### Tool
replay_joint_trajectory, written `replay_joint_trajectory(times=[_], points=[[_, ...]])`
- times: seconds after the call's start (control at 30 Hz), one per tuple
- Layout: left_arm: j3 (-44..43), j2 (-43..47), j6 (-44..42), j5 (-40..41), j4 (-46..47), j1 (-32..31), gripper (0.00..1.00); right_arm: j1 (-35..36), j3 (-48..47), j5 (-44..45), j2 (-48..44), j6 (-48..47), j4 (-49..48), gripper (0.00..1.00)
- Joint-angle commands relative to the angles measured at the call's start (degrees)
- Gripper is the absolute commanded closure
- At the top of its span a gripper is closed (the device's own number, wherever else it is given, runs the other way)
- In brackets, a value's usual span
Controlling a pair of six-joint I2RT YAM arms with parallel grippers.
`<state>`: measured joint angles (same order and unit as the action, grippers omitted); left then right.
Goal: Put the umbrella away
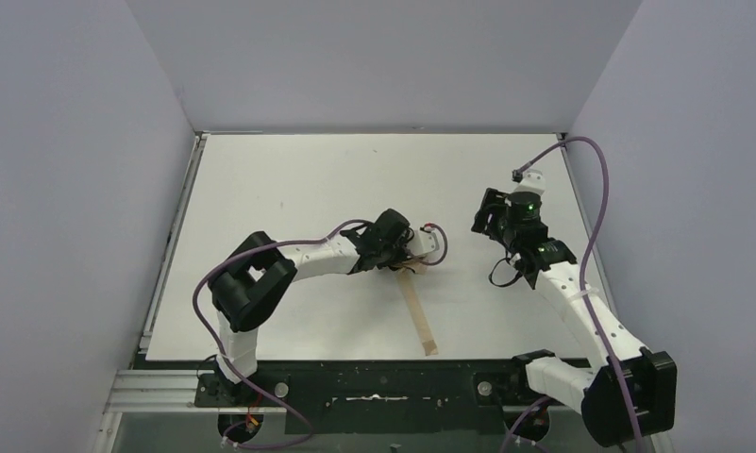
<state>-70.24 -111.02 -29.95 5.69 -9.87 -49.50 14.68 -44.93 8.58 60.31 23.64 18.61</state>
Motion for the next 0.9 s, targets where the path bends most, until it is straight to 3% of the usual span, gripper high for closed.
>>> replay_joint_trajectory(times=[0.0, 0.1, 0.27, 0.5, 0.63, 0.87], points=[[7.68, 1.2, -9.79, 0.43, 7.06, -2.36, 1.0, -5.93, -1.92, -13.85, 5.44, -3.78, -17.83, 0.35], [11.02, 1.49, -14.03, 0.12, 11.95, -3.05, 1.0, -8.4, -3.54, -23.06, 11.25, -7.12, -22.16, 0.34], [15.35, 2.36, -17.36, -0.42, 18.32, -3.45, 1.0, -8.69, -10.39, -37.51, 20.68, -15.78, -16.41, 0.28], [18.45, 3.1, -18.73, -1.31, 23.38, -3.55, 1.0, -6.71, -14.36, -52.18, 29.53, -20.15, -11.58, 0.15], [19.91, 3.24, -19.5, -1.9, 25.39, -3.81, 1.0, -1.4, -18.78, -54.63, 32.82, -29.98, -3.13, 0.15], [23.46, 3.79, -22.11, -3.06, 29.82, -4.35, 1.0, 1.74, -26.01, -58.9, 41.34, -40.34, 7.66, 0.19]])
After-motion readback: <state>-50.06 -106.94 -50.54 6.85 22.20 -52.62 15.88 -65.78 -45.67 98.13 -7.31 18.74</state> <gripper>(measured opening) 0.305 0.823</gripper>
